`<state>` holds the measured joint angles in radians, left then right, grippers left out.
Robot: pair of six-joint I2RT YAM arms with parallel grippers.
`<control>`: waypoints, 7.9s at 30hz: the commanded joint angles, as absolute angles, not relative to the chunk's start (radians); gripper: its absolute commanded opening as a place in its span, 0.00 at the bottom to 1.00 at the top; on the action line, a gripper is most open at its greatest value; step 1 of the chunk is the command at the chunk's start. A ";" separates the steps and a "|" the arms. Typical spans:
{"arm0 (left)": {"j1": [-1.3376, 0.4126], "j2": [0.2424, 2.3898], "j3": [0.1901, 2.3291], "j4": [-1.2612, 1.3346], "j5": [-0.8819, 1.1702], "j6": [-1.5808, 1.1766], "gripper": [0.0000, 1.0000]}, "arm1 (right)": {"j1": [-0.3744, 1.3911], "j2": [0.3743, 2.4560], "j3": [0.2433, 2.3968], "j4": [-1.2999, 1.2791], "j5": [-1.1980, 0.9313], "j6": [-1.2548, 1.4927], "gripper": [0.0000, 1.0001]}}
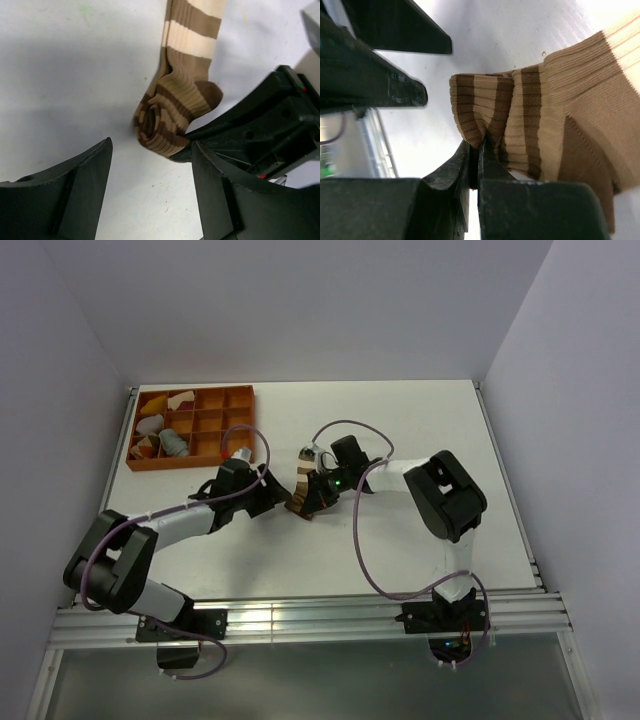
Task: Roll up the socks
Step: Roll the sock at the center of the board.
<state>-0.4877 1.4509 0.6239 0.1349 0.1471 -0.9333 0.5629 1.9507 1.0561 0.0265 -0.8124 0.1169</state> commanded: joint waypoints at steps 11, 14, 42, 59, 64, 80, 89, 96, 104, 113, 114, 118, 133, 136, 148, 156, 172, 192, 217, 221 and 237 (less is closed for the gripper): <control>-0.488 1.535 0.575 0.327 0.232 -0.957 0.65 | 0.517 2.108 1.158 -0.121 -0.950 0.209 0.00; -0.488 1.554 0.568 0.339 0.226 -0.960 0.65 | 0.508 2.128 1.164 -0.126 -0.971 0.224 0.00; -0.502 1.669 0.597 0.397 0.247 -0.976 0.24 | 0.453 2.188 1.180 -0.133 -0.976 0.261 0.00; -0.526 1.652 0.797 0.052 0.157 -0.862 0.00 | 0.580 1.671 0.916 0.107 -0.488 0.114 0.54; -0.535 1.674 0.857 -0.055 0.166 -0.839 0.00 | 0.690 1.569 0.853 0.173 -0.261 0.011 0.58; -0.537 1.723 0.943 -0.144 0.199 -0.804 0.00 | 1.000 1.663 0.821 0.296 0.238 -0.187 0.56; -0.535 1.724 0.945 -0.144 0.207 -0.801 0.00 | 1.008 1.762 0.828 0.292 0.305 -0.176 0.55; -0.537 1.727 0.953 -0.150 0.216 -0.799 0.00 | 1.006 1.833 0.854 0.252 0.304 -0.156 0.54; -0.531 1.691 0.933 -0.132 0.186 -0.822 0.09 | 0.980 1.816 0.857 0.215 0.200 -0.135 0.08; -0.472 1.536 0.792 -0.026 0.129 -0.899 0.64 | 0.871 1.802 0.966 0.016 -0.182 -0.048 0.00; -0.469 1.525 0.781 -0.022 0.124 -0.902 0.65 | 0.864 1.819 0.986 0.005 -0.213 -0.029 0.00; -0.459 1.457 0.706 0.034 0.109 -0.929 0.65 | 0.805 1.874 1.078 -0.118 -0.373 0.014 0.00; -0.456 1.446 0.552 0.227 0.210 -0.966 0.61 | 0.646 2.098 1.270 -0.285 -0.787 0.144 0.00; -0.456 1.460 0.546 0.244 0.206 -0.974 0.60 | 0.638 2.129 1.298 -0.317 -0.816 0.127 0.00; -0.456 1.471 0.480 0.288 0.176 -1.022 0.52 | 0.635 2.163 1.361 -0.387 -0.795 0.101 0.00; -0.456 1.491 0.492 0.262 0.161 -1.016 0.18 | 0.638 2.080 1.329 -0.327 -0.752 0.101 0.09; -0.454 1.586 0.667 0.051 0.207 -0.902 0.00 | 0.742 1.631 1.025 -0.048 -0.361 -0.095 0.54; -0.454 1.612 0.735 -0.031 0.236 -0.845 0.00 | 1.029 1.743 0.976 0.072 0.167 -0.308 0.53; -0.413 1.502 0.713 -0.041 0.168 -0.891 0.55 | 1.051 1.893 1.080 -0.173 0.054 -0.262 0.00; -0.384 1.427 0.671 -0.052 0.097 -0.920 0.68 | 1.023 1.922 1.178 -0.308 -0.086 -0.255 0.00; -0.307 1.532 0.683 0.104 0.178 -0.885 0.50 | 0.917 2.086 1.434 -0.618 -0.416 -0.296 0.00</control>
<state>-0.3061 1.4944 0.6254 0.0277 0.1516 -0.9138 0.9150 2.0338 1.4403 -0.4725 -0.3649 -0.2893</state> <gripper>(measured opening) 0.511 0.056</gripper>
